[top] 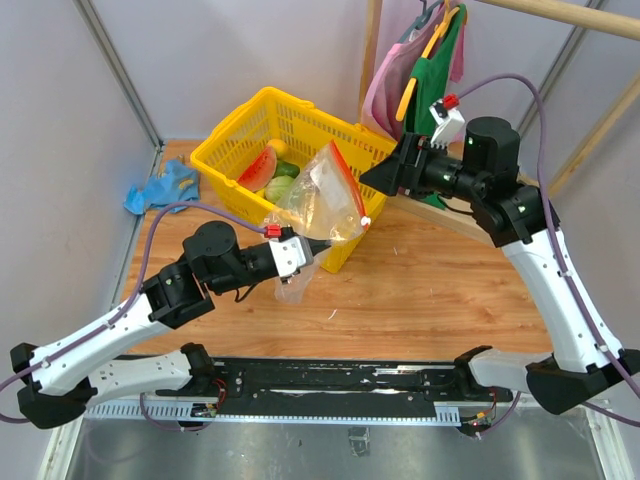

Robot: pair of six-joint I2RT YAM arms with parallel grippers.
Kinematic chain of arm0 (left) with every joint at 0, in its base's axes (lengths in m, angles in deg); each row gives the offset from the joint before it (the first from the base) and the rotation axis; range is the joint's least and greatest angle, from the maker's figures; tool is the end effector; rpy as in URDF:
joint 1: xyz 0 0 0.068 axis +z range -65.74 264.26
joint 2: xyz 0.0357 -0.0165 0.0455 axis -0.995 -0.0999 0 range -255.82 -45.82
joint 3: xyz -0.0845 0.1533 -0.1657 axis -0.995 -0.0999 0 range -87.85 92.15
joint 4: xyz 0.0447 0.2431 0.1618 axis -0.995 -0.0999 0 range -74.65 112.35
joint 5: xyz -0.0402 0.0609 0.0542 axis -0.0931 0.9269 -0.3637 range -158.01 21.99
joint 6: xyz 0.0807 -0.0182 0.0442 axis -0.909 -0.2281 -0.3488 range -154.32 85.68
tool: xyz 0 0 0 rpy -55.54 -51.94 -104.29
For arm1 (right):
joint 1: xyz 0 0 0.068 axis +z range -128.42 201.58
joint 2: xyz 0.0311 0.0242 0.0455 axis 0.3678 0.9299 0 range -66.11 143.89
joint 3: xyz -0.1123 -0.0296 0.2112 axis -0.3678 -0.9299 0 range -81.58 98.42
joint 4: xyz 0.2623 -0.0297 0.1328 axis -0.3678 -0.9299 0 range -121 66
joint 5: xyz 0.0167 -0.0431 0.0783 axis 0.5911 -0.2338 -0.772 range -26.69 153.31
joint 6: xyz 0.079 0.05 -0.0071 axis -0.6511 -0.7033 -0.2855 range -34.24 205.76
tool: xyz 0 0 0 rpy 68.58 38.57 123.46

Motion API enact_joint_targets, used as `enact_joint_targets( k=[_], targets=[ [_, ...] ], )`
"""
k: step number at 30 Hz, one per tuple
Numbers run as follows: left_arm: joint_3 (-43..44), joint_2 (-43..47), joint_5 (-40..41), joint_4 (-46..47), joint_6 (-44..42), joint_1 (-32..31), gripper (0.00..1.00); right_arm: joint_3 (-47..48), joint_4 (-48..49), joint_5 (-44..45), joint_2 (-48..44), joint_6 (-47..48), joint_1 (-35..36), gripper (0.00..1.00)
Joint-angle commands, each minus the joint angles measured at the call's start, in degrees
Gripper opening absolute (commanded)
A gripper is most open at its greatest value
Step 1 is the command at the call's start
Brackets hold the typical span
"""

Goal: Place the food in the zip-top bag and seal the zipper
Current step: Open the zipper of the food storage bag at the center of the board.

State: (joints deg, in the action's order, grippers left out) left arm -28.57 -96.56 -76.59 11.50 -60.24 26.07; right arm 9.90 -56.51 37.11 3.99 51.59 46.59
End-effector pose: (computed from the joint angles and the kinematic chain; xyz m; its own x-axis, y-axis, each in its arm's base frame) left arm 0.1475 -0.2618 0.3871 0.3826 0.2032 -0.9013 0.8358 0.3397 0.4314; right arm 0.2817 0.1726 0.4601 -0.5782 0.2863 -0.7640 -0.5404 0.5671 0.6215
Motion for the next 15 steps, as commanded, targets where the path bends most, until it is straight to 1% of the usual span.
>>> enact_joint_targets(
  k=[1,3,11,15],
  targets=[
    [-0.7,-0.1,0.3,0.6,-1.3,-1.0,0.0,2.0,-1.3,-5.6,2.2,-0.3,0.9,0.86],
    [-0.7,-0.5,0.2,0.4,-1.5,-1.3,0.0,2.2,-2.0,-6.5,3.2,-0.3,0.9,0.84],
    [-1.1,-1.3,0.8,0.0,-2.4,-3.0,0.0,1.5,-3.5,-5.8,5.2,1.0,0.9,0.72],
    [-1.4,-1.4,1.1,0.0,-2.7,-3.4,0.0,1.4,-3.5,-5.6,5.5,1.8,0.9,0.72]
  ],
)
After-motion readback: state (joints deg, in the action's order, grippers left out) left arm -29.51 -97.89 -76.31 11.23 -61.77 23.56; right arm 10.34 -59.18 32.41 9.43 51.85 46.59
